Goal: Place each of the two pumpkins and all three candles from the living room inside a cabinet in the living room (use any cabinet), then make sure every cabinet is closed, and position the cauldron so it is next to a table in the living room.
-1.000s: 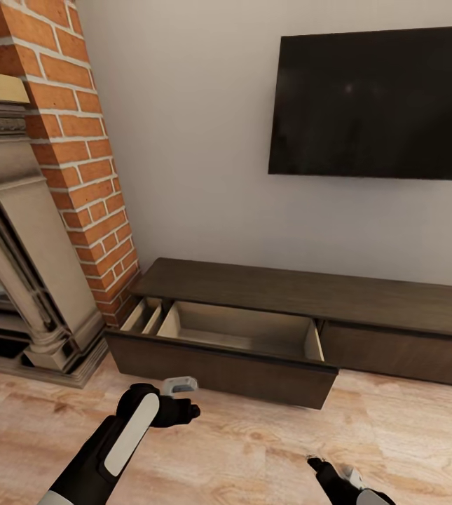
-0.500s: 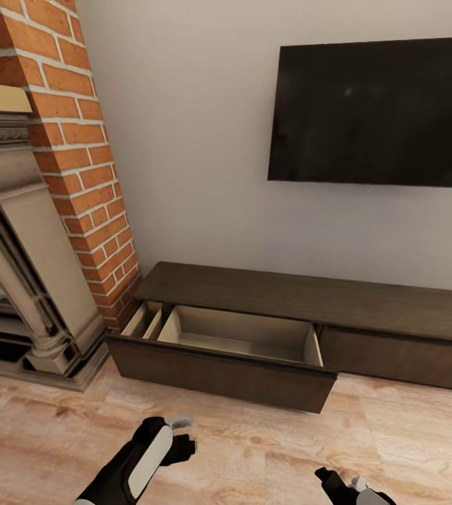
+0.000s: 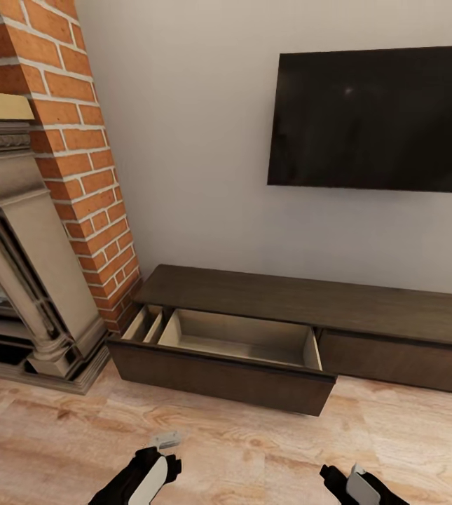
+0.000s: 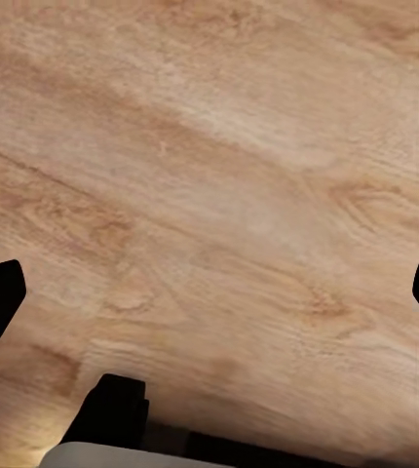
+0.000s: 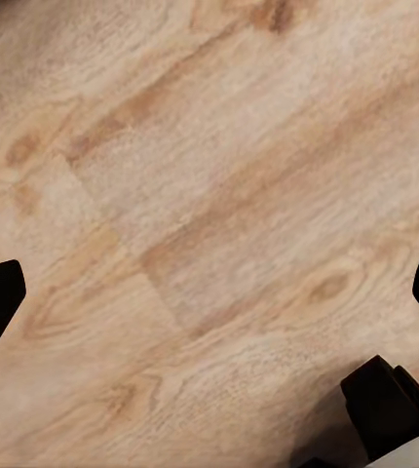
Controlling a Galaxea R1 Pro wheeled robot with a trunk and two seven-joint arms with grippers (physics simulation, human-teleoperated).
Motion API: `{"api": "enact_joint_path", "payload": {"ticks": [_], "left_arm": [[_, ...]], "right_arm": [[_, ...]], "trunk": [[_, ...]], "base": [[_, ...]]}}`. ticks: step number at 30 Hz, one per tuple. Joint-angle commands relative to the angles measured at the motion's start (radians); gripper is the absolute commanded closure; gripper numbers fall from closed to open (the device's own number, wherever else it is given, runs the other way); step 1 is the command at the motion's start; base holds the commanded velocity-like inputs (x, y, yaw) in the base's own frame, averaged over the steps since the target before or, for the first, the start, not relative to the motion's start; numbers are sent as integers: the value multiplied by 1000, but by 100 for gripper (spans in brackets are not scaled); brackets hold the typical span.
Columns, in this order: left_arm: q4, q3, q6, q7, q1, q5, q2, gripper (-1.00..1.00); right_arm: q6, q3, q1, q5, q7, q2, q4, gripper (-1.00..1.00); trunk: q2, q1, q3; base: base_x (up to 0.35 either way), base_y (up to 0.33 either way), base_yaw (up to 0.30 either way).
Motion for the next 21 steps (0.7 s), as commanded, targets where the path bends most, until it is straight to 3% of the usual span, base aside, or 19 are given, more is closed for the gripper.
{"api": "enact_joint_path", "payload": {"ticks": [1,14,21], "left_arm": [[7,-5,-8,7,-1,9,1,-100],[23,-44,-24,0,-1,8,1,-100],[23,-60,-24,0,-1,9,1,-100]], "right_arm": [[2,9,0,-6,-7,-1,-5,-100],[-89,29,0,22,-4,0,-8,-100],[-94,32,0,26,-4,0,-8,-100]], "trunk": [[0,0,-1],[0,0,-1],[0,0,-1]], "base": [[0,0,0],[-4,0,0],[-180,-103,0]]}}
